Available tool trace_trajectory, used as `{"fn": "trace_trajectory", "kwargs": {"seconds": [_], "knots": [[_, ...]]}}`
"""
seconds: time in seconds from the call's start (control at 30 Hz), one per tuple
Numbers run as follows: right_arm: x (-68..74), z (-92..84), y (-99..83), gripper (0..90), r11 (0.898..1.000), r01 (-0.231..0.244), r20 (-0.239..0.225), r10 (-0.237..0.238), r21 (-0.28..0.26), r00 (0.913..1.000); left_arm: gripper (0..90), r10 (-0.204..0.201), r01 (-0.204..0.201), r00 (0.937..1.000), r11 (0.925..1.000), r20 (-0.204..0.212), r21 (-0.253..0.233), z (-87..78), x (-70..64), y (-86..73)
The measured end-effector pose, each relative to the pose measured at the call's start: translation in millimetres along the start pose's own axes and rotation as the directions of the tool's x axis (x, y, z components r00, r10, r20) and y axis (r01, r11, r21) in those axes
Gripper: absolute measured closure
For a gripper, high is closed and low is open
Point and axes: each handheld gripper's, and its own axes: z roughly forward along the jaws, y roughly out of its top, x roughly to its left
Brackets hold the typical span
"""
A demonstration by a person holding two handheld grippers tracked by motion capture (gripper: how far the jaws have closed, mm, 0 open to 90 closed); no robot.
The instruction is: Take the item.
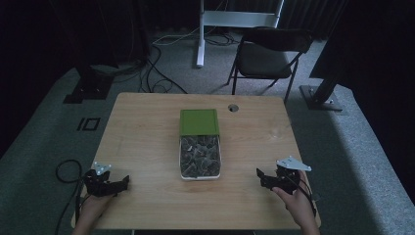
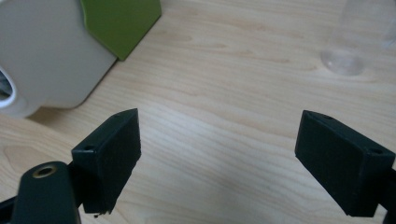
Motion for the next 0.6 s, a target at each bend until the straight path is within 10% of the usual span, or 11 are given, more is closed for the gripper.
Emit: {"fn": "trace_trajectory", "kwargs": {"seconds": [0.6], "knots": [[31.4,-2.0,31.4,14.2,0.995,0.078,-0.079,-0.082,-0.058,0.9935,2.3,0.0,0.0,1.0,1.0,0.0,0.0,0.0,0.0,0.0]]}}
